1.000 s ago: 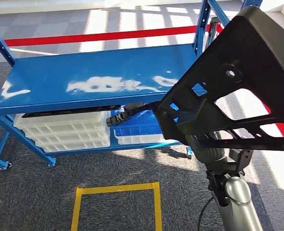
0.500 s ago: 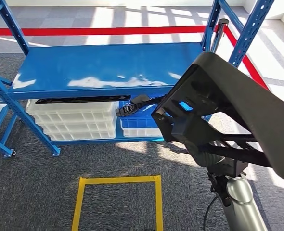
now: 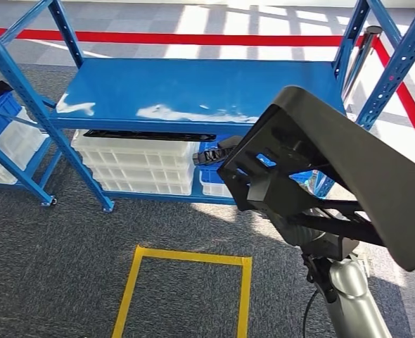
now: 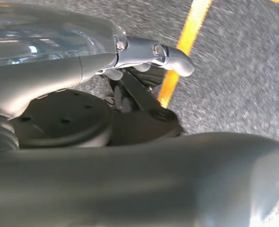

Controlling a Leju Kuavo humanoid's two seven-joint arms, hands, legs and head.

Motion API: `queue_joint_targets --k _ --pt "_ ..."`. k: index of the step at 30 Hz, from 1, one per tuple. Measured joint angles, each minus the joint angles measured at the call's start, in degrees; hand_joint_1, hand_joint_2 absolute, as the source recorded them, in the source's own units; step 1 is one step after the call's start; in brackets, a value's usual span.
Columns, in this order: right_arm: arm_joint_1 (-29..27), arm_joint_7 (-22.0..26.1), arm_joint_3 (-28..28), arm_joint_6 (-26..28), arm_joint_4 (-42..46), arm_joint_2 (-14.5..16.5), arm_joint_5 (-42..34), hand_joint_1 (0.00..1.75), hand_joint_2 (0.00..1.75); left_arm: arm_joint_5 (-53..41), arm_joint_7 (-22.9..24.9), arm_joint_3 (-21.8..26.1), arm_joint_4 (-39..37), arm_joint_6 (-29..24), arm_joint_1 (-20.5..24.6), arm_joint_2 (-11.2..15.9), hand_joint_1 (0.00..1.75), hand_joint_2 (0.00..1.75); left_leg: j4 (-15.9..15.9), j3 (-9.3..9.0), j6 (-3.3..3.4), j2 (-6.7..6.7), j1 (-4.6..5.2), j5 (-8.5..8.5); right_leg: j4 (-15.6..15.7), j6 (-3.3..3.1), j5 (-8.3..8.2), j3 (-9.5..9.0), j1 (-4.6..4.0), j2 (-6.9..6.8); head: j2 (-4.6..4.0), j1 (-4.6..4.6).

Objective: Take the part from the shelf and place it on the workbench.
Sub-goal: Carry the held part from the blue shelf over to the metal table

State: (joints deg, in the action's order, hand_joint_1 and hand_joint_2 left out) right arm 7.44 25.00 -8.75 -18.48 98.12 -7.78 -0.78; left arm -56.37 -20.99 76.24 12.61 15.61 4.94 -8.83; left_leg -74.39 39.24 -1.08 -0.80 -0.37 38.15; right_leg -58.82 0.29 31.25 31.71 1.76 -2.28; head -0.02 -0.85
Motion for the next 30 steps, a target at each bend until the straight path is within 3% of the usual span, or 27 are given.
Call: queue_joint_targets --k 1,2,4,5,7,9,10,12,14,15,16,17,18,20,22,24,25,27,28,30 --pt "-0.03 0.11 -0.11 -0.12 -0.01 -0.03 0.04 1.75 1.75 0.0 0.03 0.0 0.0 0.0 -0.11 0.0 0.0 1.75 -0.1 0.09 -0.13 0.16 -0.16 -0.72 0.0 0.02 0.02 -0.01 0.0 -0.7 0.0 0.0" --pt "-0.03 0.22 -0.23 -0.24 -0.01 -0.05 0.09 1.75 1.75 0.01 0.05 0.0 0.0 0.0 -0.2 0.0 0.0 1.75 2.24 -0.99 -0.12 0.48 -0.25 -2.51 -0.01 0.09 0.07 -0.09 0.0 -1.36 0.0 0.0" --pt "0.06 0.56 -0.58 -0.52 0.01 -0.16 0.29 1.75 1.75 0.05 0.17 0.0 0.0 0.0 -0.18 0.0 0.0 1.75 10.07 -4.74 0.22 2.52 -0.01 -6.57 0.0 0.37 0.24 -0.35 -0.06 -2.56 0.0 0.0" --pt "0.13 0.78 -0.72 -0.63 0.04 -0.25 0.43 1.75 1.75 0.07 0.3 0.0 0.0 -0.01 -0.1 0.0 0.0 1.75 13.23 -6.17 0.54 3.75 0.28 -7.73 -0.01 0.59 0.32 -0.4 -0.16 -3.06 0.0 0.0" --pt "0.28 1.16 -1.03 -0.77 0.1 -0.45 0.79 1.75 1.75 0.13 0.7 0.0 0.0 -0.06 -0.03 0.0 0.0 1.75 15.44 -6.88 1.09 5.03 0.85 -7.95 0.02 1.08 0.38 -0.45 -0.38 -4.15 0.0 0.01" --pt "0.47 1.4 -1.38 -0.82 0.36 -0.6 1.05 1.75 1.75 0.28 1.01 0.0 0.0 -0.3 -0.25 0.0 0.0 1.75 15.77 -6.65 1.8 4.03 0.86 -8.21 0.12 1.69 0.52 -0.65 -0.33 -4.92 0.0 0.04" --pt "0.54 1.54 -1.57 -0.83 0.61 -0.69 1.16 1.75 1.75 0.37 1.13 0.01 0.0 -0.49 -0.36 0.0 0.0 1.75 15.98 -6.65 2.22 3.46 0.76 -8.42 -0.21 1.91 1.01 -0.63 -0.24 -4.11 0.0 0.04" --pt "0.49 1.83 -1.83 -0.77 1.22 -1.11 1.43 1.75 1.75 0.46 1.42 0.03 0.0 -0.84 -0.36 -0.02 0.0 1.75 16.36 -6.73 2.98 2.35 0.47 -8.86 -4.07 2.06 3.75 0.9 -0.08 -0.77 0.0 0.1" --pt "0.15 1.97 -2.03 -0.73 1.5 -1.61 1.68 1.75 1.75 0.48 1.69 0.04 0.0 -0.97 -0.25 -0.07 0.0 1.75 16.36 -6.65 3.27 0.96 0.54 -8.96 -11.77 1.95 7.3 4.42 -0.22 1.6 0.0 0.14" --pt "-0.07 1.98 -2.11 -0.72 1.53 -1.79 1.77 1.75 1.75 0.48 1.8 0.05 0.0 -1.03 -0.28 -0.1 0.0 1.75 16.34 -6.67 3.32 0.2 0.58 -8.97 -14.82 1.96 8.1 5.94 -0.31 1.91 0.0 0.13" --pt "-0.27 2.02 -2.19 -0.67 1.57 -1.93 1.8 1.75 1.75 0.48 1.95 0.05 0.0 -1.18 -0.33 -0.1 0.0 1.75 16.3 -6.7 3.33 -0.59 0.61 -8.98 -15.91 1.97 7.73 6.58 -0.38 2.05 0.0 0.13" --pt "-0.45 2.07 -2.25 -0.6 1.7 -2.05 1.82 1.75 1.75 0.48 2.19 0.06 0.0 -1.42 -0.37 -0.1 0.0 1.75 16.24 -6.77 3.32 -1.41 0.61 -8.97 -14.64 2.0 6.24 6.13 -0.39 2.17 0.0 0.13" --pt "-0.57 2.16 -2.29 -0.51 1.93 -2.18 1.86 1.75 1.75 0.45 2.51 0.07 0.0 -1.74 -0.38 -0.1 0.0 1.75 16.09 -6.84 3.24 -2.25 0.6 -8.92 -11.31 2.02 3.97 4.74 -0.34 2.55 0.0 0.13" --pt "-0.81 2.45 -2.31 -0.39 2.62 -2.43 1.9 1.75 1.75 0.36 3.23 0.07 0.0 -2.29 -0.3 -0.11 0.0 1.75 15.51 -6.6 2.89 -3.83 0.63 -8.7 -4.01 1.88 0.7 1.73 -0.08 4.82 0.0 0.13" --pt "-1.2 2.71 -2.32 -0.36 3.33 -2.63 1.95 1.75 1.75 0.26 3.93 0.07 0.0 -2.73 -0.27 -0.1 0.0 1.75 15.03 -5.9 2.4 -5.19 0.6 -8.62 -0.99 1.51 0.2 0.64 0.01 6.28 0.0 0.11" --pt "-1.32 2.83 -2.38 -0.37 3.88 -2.68 1.98 1.75 1.75 0.29 4.8 0.08 0.0 -3.13 -0.57 0.01 0.0 1.75 14.91 -5.42 1.96 -6.08 0.48 -8.69 -0.83 1.0 0.25 0.58 -0.01 5.28 0.0 0.09" --pt "-1.19 2.86 -2.43 -0.38 4.09 -2.67 2.02 1.75 1.75 0.37 5.3 0.1 0.0 -3.32 -0.75 0.09 0.0 1.75 14.54 -5.21 1.69 -5.41 0.53 -8.39 -0.8 0.69 0.26 0.5 0.05 4.62 0.0 0.07" --pt "-0.93 2.89 -2.48 -0.38 4.44 -2.63 2.07 1.75 1.75 0.63 6.19 0.14 0.0 -3.65 -0.76 0.25 0.0 1.75 11.05 -3.56 1.01 -2.53 0.57 -6.24 -0.7 0.23 0.3 0.32 0.25 3.05 0.0 0.01" --pt "-0.83 2.89 -2.48 -0.39 4.58 -2.63 2.09 1.75 1.75 0.79 6.5 0.16 0.0 -3.75 -0.63 0.24 0.0 1.75 7.68 -1.89 0.65 -1.05 0.51 -4.55 -0.71 0.07 0.39 0.26 0.22 2.22 0.0 -0.02" --pt "-0.54 2.89 -2.56 -0.44 4.67 -2.62 2.08 1.75 1.75 1.02 6.86 0.21 0.0 -3.95 -0.46 0.24 0.0 1.75 0.46 1.84 0.16 0.0 0.17 -1.83 -0.72 -0.09 0.6 0.17 0.18 0.41 0.0 -0.02"
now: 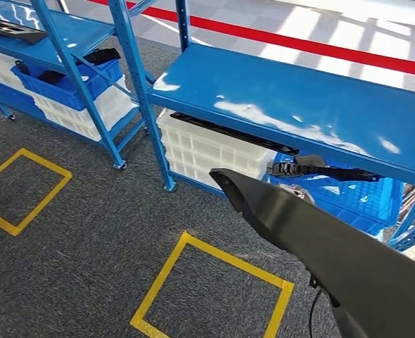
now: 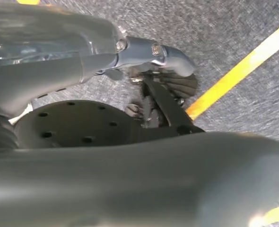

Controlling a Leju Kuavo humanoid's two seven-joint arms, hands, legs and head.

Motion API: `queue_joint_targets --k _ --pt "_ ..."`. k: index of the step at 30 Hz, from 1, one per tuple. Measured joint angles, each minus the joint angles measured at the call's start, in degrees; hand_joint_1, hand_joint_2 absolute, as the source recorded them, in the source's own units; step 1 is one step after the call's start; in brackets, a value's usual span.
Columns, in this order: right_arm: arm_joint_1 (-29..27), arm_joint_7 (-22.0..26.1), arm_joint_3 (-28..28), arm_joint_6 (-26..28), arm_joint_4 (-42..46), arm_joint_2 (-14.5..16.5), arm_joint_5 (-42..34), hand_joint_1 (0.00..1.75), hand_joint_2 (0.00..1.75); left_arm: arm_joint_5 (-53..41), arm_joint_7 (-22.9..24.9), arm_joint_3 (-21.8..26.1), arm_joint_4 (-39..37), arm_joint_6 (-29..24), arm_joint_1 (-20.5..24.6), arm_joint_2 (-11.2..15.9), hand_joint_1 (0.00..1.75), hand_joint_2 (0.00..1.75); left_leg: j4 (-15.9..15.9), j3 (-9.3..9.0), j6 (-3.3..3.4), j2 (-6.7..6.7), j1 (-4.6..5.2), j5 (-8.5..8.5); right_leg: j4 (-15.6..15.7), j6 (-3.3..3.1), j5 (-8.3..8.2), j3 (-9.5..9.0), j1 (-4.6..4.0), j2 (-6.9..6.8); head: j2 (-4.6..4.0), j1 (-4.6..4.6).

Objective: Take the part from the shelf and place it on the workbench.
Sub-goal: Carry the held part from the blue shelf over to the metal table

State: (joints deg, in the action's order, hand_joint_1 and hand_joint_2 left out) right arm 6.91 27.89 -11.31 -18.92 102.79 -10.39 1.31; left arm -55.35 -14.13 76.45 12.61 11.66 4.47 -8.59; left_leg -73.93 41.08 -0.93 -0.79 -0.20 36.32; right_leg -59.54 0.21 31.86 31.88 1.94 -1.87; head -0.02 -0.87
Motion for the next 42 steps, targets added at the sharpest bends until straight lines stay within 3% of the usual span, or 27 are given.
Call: queue_joint_targets --k 1,2,4,6,7,8,10,12,14,16,17,19,21,23,25,27,29,31,32,33,34,36,38,40,41,42 --pt "0.21 0.0 -0.09 -0.04 0.0 0.03 -0.01 1.75 1.75 0.05 0.13 0.04 0.0 -0.1 -0.03 0.01 0.0 1.75 -1.65 0.93 -0.11 0.16 -0.13 0.08 -0.01 -0.01 0.13 -0.09 0.0 -0.83 0.0 0.0" --pt "0.47 0.01 -0.21 -0.09 0.0 0.09 -0.03 1.75 1.75 0.1 0.21 0.11 0.0 -0.21 -0.11 0.02 0.0 1.75 -1.17 0.8 -0.1 0.31 -0.21 -0.89 -0.01 0.02 0.29 -0.25 -0.01 -1.61 0.0 0.0" --pt "1.11 0.07 -0.49 -0.14 0.0 0.31 -0.1 1.75 1.75 0.31 0.24 0.25 0.0 -0.32 -0.23 0.12 0.0 1.75 5.68 -2.48 0.33 1.6 -0.1 -5.01 0.01 0.19 0.7 -0.82 -0.02 -3.01 0.0 0.0" --pt "1.62 0.21 -0.8 -0.14 -0.01 0.5 -0.19 1.75 1.75 0.62 0.17 0.32 0.0 -0.35 -0.05 0.3 0.0 1.75 12.28 -5.73 1.03 4.03 0.56 -7.49 0.07 0.62 1.14 -1.32 -0.23 -4.27 0.0 -0.01" --pt "1.75 0.27 -0.97 -0.14 -0.05 0.55 -0.21 1.75 1.75 0.76 0.13 0.34 0.0 -0.35 0.06 0.36 0.0 1.75 13.69 -6.33 1.32 4.82 0.89 -7.67 0.11 0.9 1.3 -1.47 -0.33 -4.88 0.0 -0.01" --pt "1.87 0.32 -1.13 -0.17 -0.13 0.58 -0.23 1.75 1.75 0.88 0.1 0.36 0.0 -0.35 0.09 0.44 0.0 1.75 13.9 -6.31 1.53 4.76 1.16 -7.4 0.23 1.19 1.39 -1.61 -0.42 -5.55 0.0 -0.01" --pt "2.23 0.46 -1.4 -0.25 -0.31 0.65 -0.24 1.75 1.75 1.04 0.15 0.46 0.0 -0.38 -0.14 0.55 0.0 1.75 14.37 -6.31 2.08 3.57 1.11 -7.54 0.45 1.76 1.71 -2.09 -0.34 -6.31 0.0 0.0" --pt "2.58 0.81 -1.57 -0.29 -0.5 0.68 -0.28 1.75 1.75 1.18 0.26 0.7 0.0 -0.47 -0.34 0.67 0.0 1.75 15.06 -6.69 2.73 2.38 0.78 -7.89 -1.6 2.0 3.41 -1.53 -0.21 -3.52 0.0 0.04" --pt "2.52 1.17 -1.63 -0.28 -0.84 0.56 -0.32 1.75 1.75 1.25 0.5 0.93 0.0 -0.63 -0.2 0.73 0.0 1.75 15.31 -6.9 3.12 1.03 0.63 -8.02 -8.12 1.85 6.62 1.61 -0.22 0.37 0.0 0.11" --pt "2.18 1.4 -1.67 -0.23 -1.23 0.46 -0.33 1.75 1.75 1.25 0.88 1.03 0.0 -0.82 -0.05 0.73 0.0 1.75 15.26 -7.01 3.26 -0.66 0.72 -7.95 -14.21 1.84 8.05 5.22 -0.37 1.58 0.0 0.14" --pt "2.04 1.54 -1.7 -0.14 -1.36 0.45 -0.33 1.75 1.75 1.23 1.12 1.09 0.0 -0.97 -0.04 0.74 0.0 1.75 15.21 -7.09 3.28 -1.56 0.76 -7.9 -14.67 1.9 7.15 5.96 -0.42 1.74 0.0 0.13" --pt "1.89 1.99 -1.75 0.25 -1.38 0.45 -0.21 1.75 1.75 1.16 1.44 1.21 0.0 -1.16 -0.1 0.8 0.0 1.75 14.93 -7.3 3.15 -3.3 0.73 -7.67 -9.13 2.01 2.53 4.47 -0.35 2.52 0.0 0.13" --pt "1.54 2.61 -1.75 0.81 -1.19 0.44 0.14 1.75 1.75 1.06 1.63 1.26 0.0 -1.23 -0.08 0.97 0.0 1.75 14.29 -7.03 2.74 -4.98 0.7 -7.29 -2.93 1.88 -0.49 2.28 -0.05 5.21 0.0 0.09" --pt "0.9 3.07 -1.67 1.23 -0.9 0.39 0.61 1.75 1.75 0.99 1.77 1.27 0.0 -1.24 -0.04 1.22 0.0 1.75 13.84 -6.36 2.16 -6.45 0.48 -7.2 -1.17 1.43 -0.48 1.61 -0.04 6.76 0.01 0.09" --pt "0.55 3.29 -1.62 1.43 -0.54 0.4 0.84 1.75 1.75 0.91 1.85 1.27 0.01 -1.32 -0.23 1.55 0.0 1.75 13.73 -6.01 1.67 -7.34 0.21 -7.21 -0.96 0.86 -0.36 1.39 -0.16 5.64 0.01 0.13" --pt "0.44 3.4 -1.65 1.55 -0.04 0.49 0.89 1.75 1.75 0.82 1.7 1.26 0.02 -1.32 -0.36 1.86 0.0 1.75 12.12 -5.3 1.13 -4.97 0.36 -6.14 -0.78 0.25 -0.25 0.95 0.02 4.11 0.01 0.07" --pt "0.19 3.46 -1.65 1.61 0.4 0.54 1.04 1.75 1.75 0.81 1.22 1.25 0.02 -1.12 -0.12 2.03 0.0 1.75 6.21 -2.34 0.41 -1.27 0.32 -3.26 -0.69 -0.22 0.04 0.53 0.06 2.24 0.0 0.02" --pt "0.01 3.48 -1.7 1.6 0.56 0.55 1.26 1.75 1.75 0.83 0.85 1.25 0.02 -0.92 0.09 2.08 0.0 1.75 -0.56 1.29 -0.12 0.0 -0.1 -1.04 -0.71 -0.35 0.39 0.23 0.0 0.27 0.0 0.02" --pt "0.01 3.48 -1.73 1.58 0.6 0.56 1.34 1.75 1.75 0.88 0.79 1.25 0.02 -0.86 0.05 2.08 0.0 1.75 -1.54 1.91 -0.22 0.17 -0.24 -1.33 -0.71 -0.32 0.58 0.04 0.0 -0.6 0.0 0.02" --pt "0.04 3.48 -1.77 1.57 0.64 0.57 1.42 1.75 1.75 0.94 0.78 1.25 0.02 -0.84 -0.03 2.08 0.0 1.75 -0.42 1.45 -0.22 0.36 -0.33 -2.59 -0.71 -0.25 0.79 -0.22 0.0 -1.42 0.0 0.02" --pt "0.13 3.48 -1.78 1.56 0.72 0.59 1.46 1.75 1.75 1.01 0.77 1.25 0.02 -0.82 -0.12 2.08 0.0 1.75 2.78 -0.12 -0.06 0.83 -0.32 -4.58 -0.7 -0.14 1.02 -0.56 0.0 -2.17 0.0 0.02" --pt "0.41 3.49 -1.79 1.52 0.99 0.61 1.59 1.75 1.75 1.12 0.75 1.26 0.02 -0.79 -0.11 2.08 0.0 1.75 9.99 -3.75 0.57 3.24 0.24 -7.54 -0.66 0.26 1.54 -1.16 -0.13 -3.52 0.0 0.02" --pt "0.77 3.5 -1.83 1.47 1.26 0.64 1.73 1.75 1.75 1.22 0.75 1.28 0.02 -0.76 0.03 2.08 0.0 1.75 13.02 -5.11 1.25 4.87 0.95 -7.98 -0.49 0.86 1.91 -1.55 -0.34 -4.74 0.0 0.03" --pt "1.14 3.45 -1.91 1.43 1.52 0.75 1.83 1.75 1.75 1.31 0.77 1.34 0.02 -0.74 -0.12 2.08 0.0 1.75 13.4 -5.14 1.86 3.94 1.1 -7.95 -0.05 1.5 2.16 -2.11 -0.4 -5.85 0.0 0.05" --pt "1.35 3.38 -1.97 1.41 1.69 0.8 1.87 1.75 1.75 1.33 0.73 1.38 0.02 -0.7 -0.29 2.06 0.0 1.75 13.77 -5.41 2.19 3.31 0.99 -8.04 -0.13 1.73 2.51 -2.41 -0.35 -5.37 0.0 0.06" --pt "1.55 3.33 -2.02 1.4 1.9 0.84 1.87 1.75 1.75 1.37 0.64 1.42 0.02 -0.66 -0.35 2.05 0.0 1.75 14.15 -5.73 2.56 2.76 0.82 -8.16 -0.97 1.85 3.28 -2.3 -0.31 -4.06 0.0 0.09"
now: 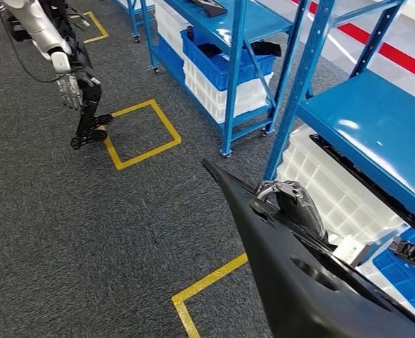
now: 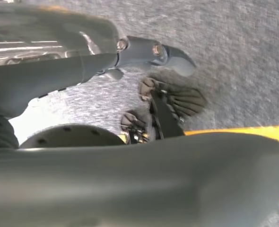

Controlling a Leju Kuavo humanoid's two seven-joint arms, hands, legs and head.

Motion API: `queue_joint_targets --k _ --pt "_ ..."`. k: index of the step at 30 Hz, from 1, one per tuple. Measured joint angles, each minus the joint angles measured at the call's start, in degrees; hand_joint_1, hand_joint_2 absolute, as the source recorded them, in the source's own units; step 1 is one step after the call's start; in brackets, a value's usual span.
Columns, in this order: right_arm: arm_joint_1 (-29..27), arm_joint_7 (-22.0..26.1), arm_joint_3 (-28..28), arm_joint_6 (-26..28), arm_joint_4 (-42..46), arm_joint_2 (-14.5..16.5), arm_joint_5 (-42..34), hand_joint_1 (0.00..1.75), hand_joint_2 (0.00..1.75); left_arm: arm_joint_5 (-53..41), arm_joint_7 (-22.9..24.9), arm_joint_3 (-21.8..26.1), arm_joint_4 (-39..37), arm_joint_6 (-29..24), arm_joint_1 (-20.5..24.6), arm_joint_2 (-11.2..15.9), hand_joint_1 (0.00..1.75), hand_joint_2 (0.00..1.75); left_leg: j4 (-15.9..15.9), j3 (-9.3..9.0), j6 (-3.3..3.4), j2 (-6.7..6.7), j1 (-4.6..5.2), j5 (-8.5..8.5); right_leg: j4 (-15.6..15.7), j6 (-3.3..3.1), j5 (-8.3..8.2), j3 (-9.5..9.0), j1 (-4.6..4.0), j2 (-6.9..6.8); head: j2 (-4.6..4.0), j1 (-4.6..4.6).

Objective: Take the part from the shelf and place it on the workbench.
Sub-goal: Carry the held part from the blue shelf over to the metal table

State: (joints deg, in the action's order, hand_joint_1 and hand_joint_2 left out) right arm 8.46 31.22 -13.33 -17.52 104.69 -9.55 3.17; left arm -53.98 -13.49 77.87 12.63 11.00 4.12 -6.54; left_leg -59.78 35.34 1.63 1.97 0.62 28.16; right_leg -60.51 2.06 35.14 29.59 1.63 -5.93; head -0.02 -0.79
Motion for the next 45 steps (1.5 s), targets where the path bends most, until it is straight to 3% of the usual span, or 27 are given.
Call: queue_joint_targets --k 1,3,5,6,7,9,11,12,14,16,18,20,21,23,25,27,29,30,32,34,35,36,38,40,42,44,45 --pt "0.18 -0.07 -0.03 -0.01 0.15 0.0 0.0 1.75 1.75 0.03 -0.14 0.04 0.0 0.09 0.06 -0.01 0.0 1.75 0.33 -0.33 0.35 -0.58 -0.19 -0.09 -2.02 0.0 1.29 0.78 0.04 1.84 0.0 0.04" --pt "0.4 -0.29 -0.08 -0.06 0.24 -0.06 0.03 1.75 1.75 0.12 -0.4 0.14 0.0 0.29 0.35 -0.1 0.0 1.75 0.44 -0.52 0.81 -1.99 -0.23 -0.02 -9.04 -0.18 4.46 4.49 0.01 5.01 0.0 0.1" --pt "0.46 -0.5 -0.15 -0.2 0.21 -0.13 0.06 1.75 1.75 0.23 -0.47 0.22 0.0 0.4 0.51 -0.25 0.0 1.75 0.42 -0.62 0.96 -3.67 -0.17 0.09 -14.18 -0.12 5.31 7.93 -0.07 5.77 0.0 0.11" --pt "0.54 -0.61 -0.22 -0.31 0.2 -0.14 0.05 1.75 1.75 0.28 -0.48 0.26 0.0 0.41 0.48 -0.3 0.0 1.75 0.39 -0.74 0.94 -4.51 -0.19 0.16 -13.85 -0.04 4.02 8.32 -0.09 5.86 0.0 0.11" --pt "0.67 -0.77 -0.29 -0.4 0.2 -0.17 0.03 1.75 1.75 0.37 -0.48 0.29 0.0 0.41 0.43 -0.34 0.0 1.75 0.34 -0.93 0.85 -5.38 -0.23 0.26 -11.32 0.04 1.71 7.66 -0.04 6.07 0.0 0.11" --pt "0.94 -1.06 -0.45 -0.5 0.19 -0.27 -0.01 1.75 1.75 0.46 -0.48 0.35 0.0 0.4 0.44 -0.42 0.0 1.75 -0.02 -1.02 0.43 -7.1 -0.25 0.6 -3.97 0.14 -2.78 5.19 0.28 8.5 0.0 0.1" --pt "1.08 -1.22 -0.58 -0.54 0.19 -0.38 -0.02 1.75 1.75 0.5 -0.44 0.38 -0.01 0.38 0.51 -0.49 0.0 1.75 -0.37 -0.57 -0.14 -8.65 -0.39 0.75 -0.24 -0.03 -4.18 3.92 0.45 10.86 0.0 0.08" --pt "1.18 -1.26 -0.63 -0.58 0.19 -0.42 -0.03 1.75 1.75 0.51 -0.4 0.39 -0.01 0.35 0.46 -0.55 0.0 1.75 -0.46 -0.33 -0.4 -9.36 -0.49 0.71 -0.08 -0.27 -3.99 3.84 0.38 11.06 0.0 0.06" --pt "1.69 -1.35 -0.74 -0.66 0.2 -0.45 -0.08 1.75 1.75 0.57 -0.37 0.41 -0.02 0.31 0.11 -0.66 0.0 1.75 -0.55 -0.14 -0.89 -9.99 -0.67 0.81 0.05 -0.93 -3.89 3.54 0.32 9.64 0.0 0.05" --pt "2.15 -1.49 -0.85 -0.68 0.23 -0.45 -0.15 1.75 1.75 0.63 -0.38 0.43 -0.02 0.31 0.07 -0.82 0.0 1.75 -2.99 1.0 -1.45 -7.47 -0.56 2.22 0.29 -1.61 -3.73 2.99 0.45 7.95 0.0 0.0" --pt "2.27 -1.71 -0.9 -0.69 0.26 -0.47 -0.19 1.75 1.75 0.65 -0.4 0.43 -0.02 0.34 0.33 -1.02 0.0 1.75 -9.6 4.43 -2.03 -3.98 -0.7 5.13 0.33 -2.08 -3.32 2.5 0.31 6.03 0.0 -0.06" --pt "2.32 -1.89 -1.03 -0.79 0.24 -0.47 -0.22 1.75 1.75 0.65 -0.39 0.43 -0.02 0.37 0.43 -1.21 0.0 1.75 -15.51 7.8 -2.39 -2.81 -1.07 6.62 0.32 -2.18 -2.82 2.02 0.18 4.09 0.0 -0.05" --pt "2.38 -1.97 -1.14 -0.86 0.23 -0.47 -0.25 1.75 1.75 0.65 -0.38 0.43 -0.02 0.38 0.35 -1.31 0.0 1.75 -15.75 8.12 -2.43 -2.62 -1.19 5.85 0.32 -2.13 -2.54 1.7 0.16 3.23 0.0 -0.05" --pt "2.63 -2.08 -1.34 -0.95 0.22 -0.46 -0.31 1.75 1.75 0.65 -0.38 0.44 -0.02 0.39 0.17 -1.4 0.0 1.75 -10.1 5.62 -2.2 -1.64 -1.21 1.84 0.33 -1.92 -1.88 0.81 0.15 1.7 0.0 -0.04" --pt "2.87 -2.14 -1.47 -0.97 0.22 -0.48 -0.35 1.75 1.75 0.65 -0.39 0.45 -0.02 0.39 0.25 -1.43 0.0 1.75 -3.78 2.57 -1.64 0.81 -0.59 -0.68 0.4 -1.44 -1.25 0.13 -0.01 0.49 0.0 -0.04" --pt "2.96 -2.19 -1.6 -1.0 0.2 -0.5 -0.41 1.75 1.75 0.65 -0.38 0.45 -0.02 0.38 0.36 -1.45 0.0 1.75 -1.84 1.81 -0.97 2.07 0.2 -0.5 0.63 -0.81 -0.9 -0.18 -0.21 -0.68 0.0 -0.04" --pt "3.08 -2.25 -1.8 -1.01 0.2 -0.52 -0.51 1.75 1.75 0.65 -0.37 0.46 -0.02 0.34 0.18 -1.45 0.0 1.75 -1.2 1.6 -0.27 1.06 0.32 -0.44 1.04 -0.15 -0.54 -0.83 -0.09 -1.63 0.0 -0.03" --pt "3.15 -2.25 -1.92 -1.0 0.2 -0.55 -0.57 1.75 1.75 0.65 -0.37 0.48 -0.02 0.32 0.04 -1.44 0.0 1.75 -0.79 1.21 0.06 0.43 0.2 -0.47 0.76 0.03 -0.08 -1.08 0.02 -0.9 0.0 -0.04" --pt "3.24 -2.25 -2.03 -0.98 0.19 -0.68 -0.73 1.75 1.75 0.64 -0.36 0.51 -0.02 0.31 0.06 -1.46 0.0 1.75 -0.09 0.42 0.71 -0.76 -0.15 -0.55 -3.11 0.04 2.22 0.39 0.14 2.43 0.0 0.02" --pt "3.01 -2.26 -2.09 -0.96 0.11 -0.84 -0.87 1.75 1.75 0.59 -0.31 0.51 -0.02 0.33 0.35 -1.56 0.0 1.75 -0.01 0.21 1.09 -2.28 -0.09 -0.42 -10.62 -0.13 5.06 4.74 0.02 5.13 0.0 0.06" --pt "2.8 -2.27 -2.11 -0.93 0.07 -0.91 -0.92 1.75 1.75 0.55 -0.28 0.51 -0.02 0.34 0.43 -1.61 0.0 1.75 -0.02 0.12 1.18 -3.14 -0.06 -0.35 -13.47 -0.12 5.53 6.75 -0.04 5.54 0.0 0.06" --pt "2.62 -2.28 -2.16 -0.91 0.04 -0.93 -0.96 1.75 1.75 0.52 -0.25 0.51 -0.02 0.33 0.43 -1.65 0.0 1.75 -0.03 0.0 1.19 -4.0 -0.03 -0.27 -14.48 -0.09 4.86 7.96 -0.09 5.72 0.0 0.06" --pt "2.46 -2.28 -2.24 -0.86 0.03 -0.95 -1.0 1.75 1.75 0.5 -0.16 0.51 -0.02 0.32 0.32 -1.67 0.0 1.75 -0.1 -0.48 1.04 -5.71 -0.05 -0.02 -9.95 -0.07 0.29 7.17 -0.09 6.33 0.0 0.07" --pt "2.39 -2.27 -2.26 -0.83 0.02 -1.01 -1.02 1.75 1.75 0.5 -0.05 0.51 -0.02 0.32 0.3 -1.72 0.0 1.75 -0.4 -0.56 0.66 -7.32 -0.11 0.33 -3.05 -0.14 -3.77 4.98 0.13 9.16 0.0 0.04" --pt "2.13 -2.27 -2.24 -0.79 0.02 -1.15 -1.03 1.75 1.75 0.49 0.1 0.51 -0.02 0.32 0.33 -1.78 0.0 1.75 -0.65 -0.08 0.06 -8.77 -0.35 0.43 -0.29 -0.35 -4.6 4.22 0.13 11.17 0.0 0.01" --pt "2.0 -2.27 -2.25 -0.75 0.06 -1.23 -1.08 1.75 1.75 0.45 0.24 0.51 -0.02 0.32 0.1 -1.83 0.0 1.75 -0.67 0.22 -0.6 -9.88 -0.65 0.41 0.05 -0.85 -4.58 4.04 -0.05 10.16 0.0 -0.01" --pt "2.03 -2.26 -2.27 -0.75 0.09 -1.25 -1.09 1.75 1.75 0.43 0.28 0.51 -0.02 0.31 -0.06 -1.85 0.0 1.75 -1.01 0.37 -0.87 -9.19 -0.63 0.7 0.2 -1.2 -4.57 3.81 -0.04 9.4 0.0 -0.02"
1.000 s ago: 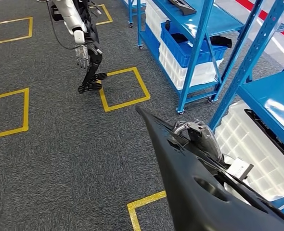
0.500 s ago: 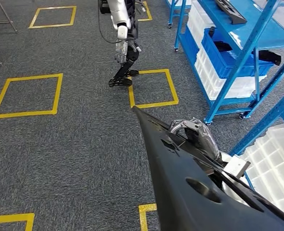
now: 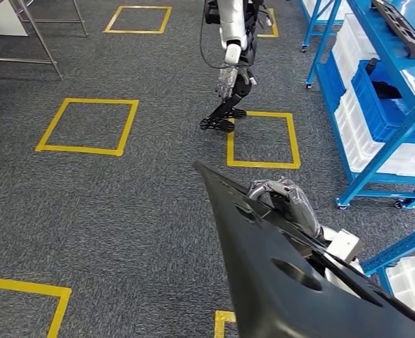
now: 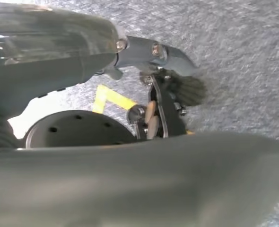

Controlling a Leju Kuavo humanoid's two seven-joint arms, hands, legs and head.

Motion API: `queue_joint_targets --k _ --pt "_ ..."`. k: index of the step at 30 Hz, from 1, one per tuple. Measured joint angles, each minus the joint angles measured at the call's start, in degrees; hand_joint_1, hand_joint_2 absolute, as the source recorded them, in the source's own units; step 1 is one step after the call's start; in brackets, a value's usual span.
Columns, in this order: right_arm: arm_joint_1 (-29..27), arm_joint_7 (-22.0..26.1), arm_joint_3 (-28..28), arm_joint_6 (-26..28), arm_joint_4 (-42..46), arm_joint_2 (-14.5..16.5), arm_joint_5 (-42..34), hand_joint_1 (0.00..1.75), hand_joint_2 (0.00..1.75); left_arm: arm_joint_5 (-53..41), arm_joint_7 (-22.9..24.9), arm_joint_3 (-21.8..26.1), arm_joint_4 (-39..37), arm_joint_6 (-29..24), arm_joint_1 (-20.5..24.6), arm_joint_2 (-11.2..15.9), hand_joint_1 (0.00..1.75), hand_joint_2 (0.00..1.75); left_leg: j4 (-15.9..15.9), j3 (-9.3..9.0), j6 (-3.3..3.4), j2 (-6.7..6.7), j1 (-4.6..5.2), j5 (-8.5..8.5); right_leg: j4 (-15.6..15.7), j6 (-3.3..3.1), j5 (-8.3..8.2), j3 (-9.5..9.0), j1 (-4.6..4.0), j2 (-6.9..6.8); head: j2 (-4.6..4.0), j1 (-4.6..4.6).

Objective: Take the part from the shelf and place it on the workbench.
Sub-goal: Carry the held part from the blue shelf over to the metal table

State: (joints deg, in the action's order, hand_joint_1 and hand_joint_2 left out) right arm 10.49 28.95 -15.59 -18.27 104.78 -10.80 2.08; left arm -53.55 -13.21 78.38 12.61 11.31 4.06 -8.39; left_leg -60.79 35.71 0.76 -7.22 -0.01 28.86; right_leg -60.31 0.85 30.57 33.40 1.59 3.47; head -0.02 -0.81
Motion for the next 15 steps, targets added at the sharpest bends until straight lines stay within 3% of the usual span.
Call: queue_joint_targets --k 2,3,5,6,7,8,10,12,14,15 --pt "0.0 0.02 0.01 0.0 0.08 0.0 -0.03 1.75 1.75 -0.03 0.03 0.0 0.0 -0.01 0.05 -0.02 0.0 1.75 -3.33 1.59 -0.58 3.23 0.07 1.99 0.28 -0.64 0.11 -0.48 0.09 -1.78 0.0 -0.03" --pt "-0.08 0.02 0.02 0.0 0.09 -0.01 -0.03 1.75 1.75 -0.05 0.03 0.0 0.0 -0.01 0.17 -0.03 0.0 1.75 -6.57 3.25 -0.9 5.02 0.04 3.56 0.31 -0.84 0.3 -0.68 0.0 -2.71 0.0 -0.05" --pt "-0.29 0.02 0.02 -0.01 0.09 -0.03 -0.09 1.75 1.75 -0.1 0.06 0.0 0.0 0.03 0.32 -0.07 0.0 1.75 -13.3 6.84 -1.37 6.29 -0.31 5.99 0.3 -0.98 0.74 -1.04 -0.12 -4.59 0.0 -0.05" --pt "-0.37 0.02 0.02 -0.02 0.09 -0.04 -0.15 1.75 1.75 -0.12 0.11 0.0 0.0 0.05 0.26 -0.09 0.0 1.75 -14.75 7.69 -1.48 6.46 -0.44 5.96 0.29 -0.92 1.01 -1.27 -0.14 -5.49 0.0 -0.05" --pt "-0.41 0.01 0.02 -0.03 0.09 -0.06 -0.21 1.75 1.75 -0.14 0.16 0.0 0.0 0.08 0.14 -0.1 0.0 1.75 -13.99 7.4 -1.51 6.62 -0.51 4.85 0.29 -0.83 1.3 -1.6 -0.14 -6.3 0.0 -0.05" --pt "-0.41 0.01 0.03 -0.04 0.09 -0.07 -0.26 1.75 1.75 -0.16 0.2 0.0 0.0 0.1 0.04 -0.11 0.0 1.75 -11.14 6.01 -1.43 7.03 -0.54 2.9 0.29 -0.72 1.64 -2.04 -0.14 -7.09 0.0 -0.05" --pt "-0.31 0.0 0.06 -0.04 0.09 -0.09 -0.34 1.75 1.75 -0.2 0.22 0.0 0.0 0.14 0.02 -0.12 0.0 1.75 -4.03 2.44 -0.91 9.56 -0.07 -0.36 0.28 -0.32 2.35 -2.89 -0.28 -8.44 0.0 -0.06" --pt "-0.23 -0.07 0.09 -0.05 0.09 -0.13 -0.43 1.75 1.75 -0.2 0.25 0.0 0.0 0.16 0.24 -0.15 0.0 1.75 -0.78 0.94 -0.06 11.7 0.68 -0.92 0.36 0.25 2.85 -3.33 -0.49 -9.53 0.0 -0.07" --pt "-0.14 -0.15 0.09 -0.06 0.09 -0.15 -0.51 1.75 1.75 -0.21 0.32 0.0 0.0 0.16 0.26 -0.18 0.0 1.75 -0.45 0.95 0.7 11.12 1.11 -0.6 0.68 0.84 3.16 -3.78 -0.47 -10.74 0.0 -0.07" --pt "-0.06 -0.2 0.08 -0.07 0.09 -0.17 -0.55 1.75 1.75 -0.21 0.36 0.0 0.0 0.15 0.13 -0.18 0.0 1.75 -0.17 0.75 1.0 10.48 1.09 -0.63 0.66 1.12 3.47 -4.09 -0.35 -10.66 0.0 -0.04"
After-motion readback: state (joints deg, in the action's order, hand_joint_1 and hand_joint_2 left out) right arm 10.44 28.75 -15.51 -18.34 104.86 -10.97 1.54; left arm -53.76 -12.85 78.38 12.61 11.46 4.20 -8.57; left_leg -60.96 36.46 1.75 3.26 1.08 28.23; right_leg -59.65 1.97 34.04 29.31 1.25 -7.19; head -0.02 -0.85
